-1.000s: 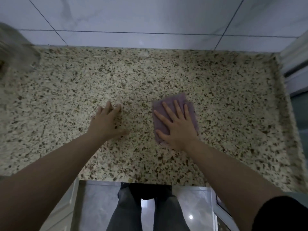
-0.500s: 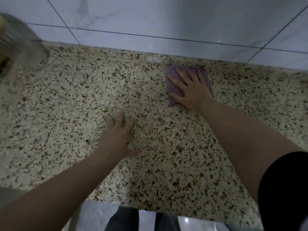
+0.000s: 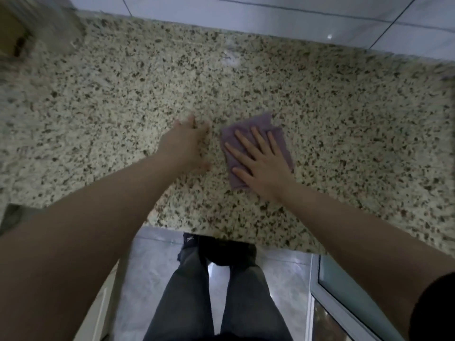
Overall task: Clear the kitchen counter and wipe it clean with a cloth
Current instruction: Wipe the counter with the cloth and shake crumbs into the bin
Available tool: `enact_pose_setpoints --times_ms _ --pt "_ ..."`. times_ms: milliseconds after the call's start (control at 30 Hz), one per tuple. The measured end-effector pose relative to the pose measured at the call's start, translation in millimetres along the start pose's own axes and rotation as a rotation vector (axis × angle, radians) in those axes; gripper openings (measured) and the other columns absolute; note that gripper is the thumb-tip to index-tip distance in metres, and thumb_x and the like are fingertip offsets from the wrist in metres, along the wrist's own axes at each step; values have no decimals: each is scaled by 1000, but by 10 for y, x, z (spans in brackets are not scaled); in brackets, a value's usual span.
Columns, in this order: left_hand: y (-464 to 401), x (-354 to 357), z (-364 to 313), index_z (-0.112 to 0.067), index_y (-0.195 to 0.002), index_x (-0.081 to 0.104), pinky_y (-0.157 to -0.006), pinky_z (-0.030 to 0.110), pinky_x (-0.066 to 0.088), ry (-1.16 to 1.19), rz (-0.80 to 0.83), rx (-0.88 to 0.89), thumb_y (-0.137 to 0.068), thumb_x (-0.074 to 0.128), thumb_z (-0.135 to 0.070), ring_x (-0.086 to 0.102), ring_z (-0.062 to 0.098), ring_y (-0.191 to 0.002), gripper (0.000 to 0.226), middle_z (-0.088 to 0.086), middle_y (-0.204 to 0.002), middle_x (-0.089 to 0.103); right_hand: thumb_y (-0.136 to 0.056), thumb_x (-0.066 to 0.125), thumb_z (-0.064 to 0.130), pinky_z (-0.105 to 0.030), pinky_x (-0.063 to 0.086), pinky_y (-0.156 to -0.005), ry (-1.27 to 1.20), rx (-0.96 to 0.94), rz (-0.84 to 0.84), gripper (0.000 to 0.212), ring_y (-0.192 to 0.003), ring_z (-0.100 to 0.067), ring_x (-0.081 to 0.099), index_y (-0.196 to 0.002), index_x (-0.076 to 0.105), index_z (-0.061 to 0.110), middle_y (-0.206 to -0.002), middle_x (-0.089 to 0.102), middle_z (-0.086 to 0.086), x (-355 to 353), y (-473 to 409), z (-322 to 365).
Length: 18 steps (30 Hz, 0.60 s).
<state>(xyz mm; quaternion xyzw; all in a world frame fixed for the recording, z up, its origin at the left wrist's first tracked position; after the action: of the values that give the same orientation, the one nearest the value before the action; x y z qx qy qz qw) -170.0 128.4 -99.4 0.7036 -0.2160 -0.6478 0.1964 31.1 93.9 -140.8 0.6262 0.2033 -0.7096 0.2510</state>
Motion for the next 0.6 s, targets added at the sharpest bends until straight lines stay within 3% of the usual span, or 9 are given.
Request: enact_pose_setpoints --times_ms 67,133,233,300,367,500,600 --pt "98 -106 91 -27 -143 47 -111 33 37 189 -127 41 -67 83 -48 40 29 -140 87 6 -158 31 -103 23 59 -56 8 -122 -29 -39 -19 59 -153 -33 1 -157 15 37 -166 10 2 36 270 314" --pt "306 -207 282 -19 -128 64 -101 21 37 361 -321 19 -74 81 -34 56 23 -126 59 6 -141 55 -102 26 60 -57 10 -121 -65 -47 -20 61 -153 -33 0 -157 16 37 -167 10 0 72 462 611" --pt "657 -159 595 -11 -107 75 -88 23 45 409 -454 -92 -84 75 -27 66 24 -107 29 8 -120 69 -100 28 63 -58 12 -120 -102 19 -19 65 -153 -34 -2 -157 15 36 -167 8 -2 145 611 1026" --pt "825 -37 808 -8 -101 76 -84 27 48 379 -455 -168 -89 69 -27 68 26 -98 24 10 -111 72 -99 28 64 -60 12 -119 -105 101 -18 66 -153 -37 -2 -157 14 35 -167 6 -3 176 596 1213" --pt "929 71 1016 -9 -105 75 -87 33 51 385 -444 -203 -93 63 -25 67 28 -100 23 10 -116 71 -99 29 64 -62 10 -119 -101 176 -16 67 -152 -40 -1 -157 15 33 -167 6 -5 188 488 1343" --pt "905 115 1244 -10 -110 74 -101 33 45 391 -470 -104 -93 57 -10 60 27 -118 24 7 -127 66 -98 32 66 -64 11 -117 -77 192 -37 70 -151 -42 -2 -158 14 33 -167 7 -6 212 281 1462" --pt "667 56 1306 -12 -116 72 -105 33 43 353 -445 -2 -95 58 -15 55 25 -126 26 6 -131 63 -96 32 68 -63 12 -117 -60 182 -49 71 -152 -40 0 -157 16 36 -167 7 -4 228 159 1430"
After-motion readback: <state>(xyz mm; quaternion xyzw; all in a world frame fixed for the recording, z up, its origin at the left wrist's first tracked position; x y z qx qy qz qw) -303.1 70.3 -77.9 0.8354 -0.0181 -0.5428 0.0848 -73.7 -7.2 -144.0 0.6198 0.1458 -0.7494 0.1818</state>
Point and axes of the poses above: each hand's wrist, its own y-axis away from the middle knuckle, its own x-axis out of the palm, z = x × y, the point moved 6 cm from there along -y, towards the middle knuckle
